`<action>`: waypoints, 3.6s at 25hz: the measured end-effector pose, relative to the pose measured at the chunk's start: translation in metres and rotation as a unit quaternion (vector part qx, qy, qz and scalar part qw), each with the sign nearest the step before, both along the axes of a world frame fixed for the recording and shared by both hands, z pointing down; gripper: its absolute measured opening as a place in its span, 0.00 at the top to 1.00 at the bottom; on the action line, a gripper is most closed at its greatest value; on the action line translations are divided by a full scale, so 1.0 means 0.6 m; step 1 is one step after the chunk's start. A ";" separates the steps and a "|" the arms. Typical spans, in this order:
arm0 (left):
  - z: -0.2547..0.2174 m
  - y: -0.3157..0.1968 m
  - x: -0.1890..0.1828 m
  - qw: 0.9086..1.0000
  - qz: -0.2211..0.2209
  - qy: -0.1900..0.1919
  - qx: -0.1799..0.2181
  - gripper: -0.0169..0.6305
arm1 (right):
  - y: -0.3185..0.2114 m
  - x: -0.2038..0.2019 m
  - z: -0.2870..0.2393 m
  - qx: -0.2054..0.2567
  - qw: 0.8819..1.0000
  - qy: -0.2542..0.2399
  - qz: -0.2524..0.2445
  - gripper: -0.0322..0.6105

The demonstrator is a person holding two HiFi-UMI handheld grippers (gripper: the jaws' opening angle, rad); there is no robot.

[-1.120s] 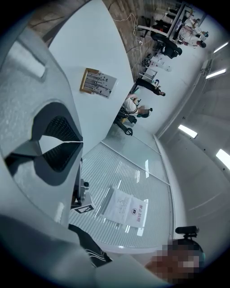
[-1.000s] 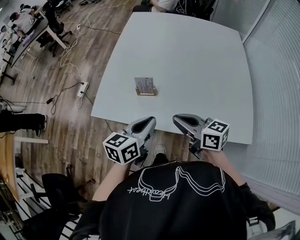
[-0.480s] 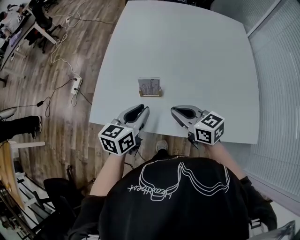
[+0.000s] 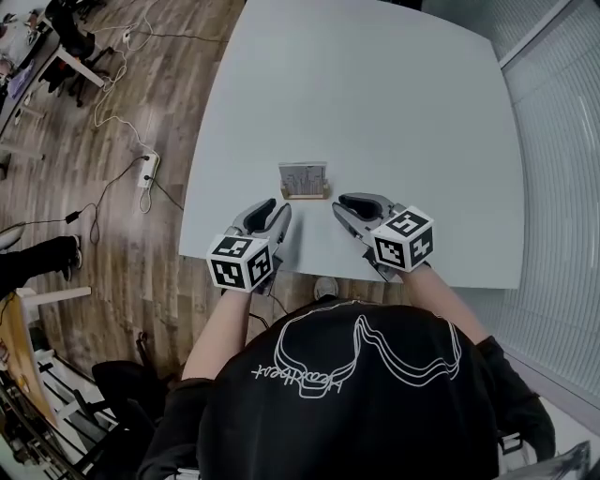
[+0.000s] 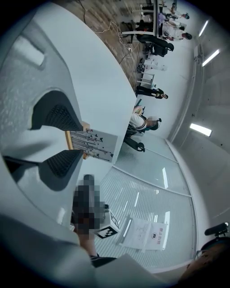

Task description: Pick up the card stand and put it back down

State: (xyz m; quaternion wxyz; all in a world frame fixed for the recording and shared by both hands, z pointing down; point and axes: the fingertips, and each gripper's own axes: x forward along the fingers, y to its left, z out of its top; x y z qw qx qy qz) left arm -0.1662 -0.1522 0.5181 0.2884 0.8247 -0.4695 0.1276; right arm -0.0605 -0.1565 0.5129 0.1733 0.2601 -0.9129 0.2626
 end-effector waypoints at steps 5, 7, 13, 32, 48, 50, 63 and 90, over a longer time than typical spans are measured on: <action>0.054 -0.029 -0.009 1.000 -0.004 -0.012 -0.016 0.78 | -0.028 -0.011 0.054 0.000 0.999 0.034 -0.003 0.79; 0.067 -0.033 -0.005 1.000 -0.003 -0.014 -0.025 0.78 | -0.030 -0.010 0.069 -0.004 0.999 0.043 -0.006 0.79; 0.072 -0.057 0.001 0.999 0.009 -0.024 -0.026 0.78 | -0.046 -0.023 0.083 0.001 0.998 0.058 -0.008 0.76; 0.077 -0.079 0.005 0.998 0.016 -0.050 -0.031 0.81 | -0.068 -0.035 0.109 0.023 0.995 0.093 0.011 0.81; 0.061 -0.078 0.018 0.997 0.017 -0.071 -0.040 0.84 | -0.074 -0.021 0.099 0.008 0.997 0.070 0.018 0.83; 0.062 -0.076 0.023 0.997 0.016 -0.070 -0.041 0.84 | -0.072 -0.015 0.100 0.010 0.998 0.065 0.017 0.83; -0.024 -0.003 0.080 0.998 0.003 -0.064 -0.023 0.84 | -0.010 0.041 0.013 0.033 0.999 0.038 0.009 0.83; -0.175 0.187 0.202 0.998 -0.021 -0.044 0.026 0.84 | 0.173 0.165 -0.140 0.078 0.997 0.007 -0.014 0.83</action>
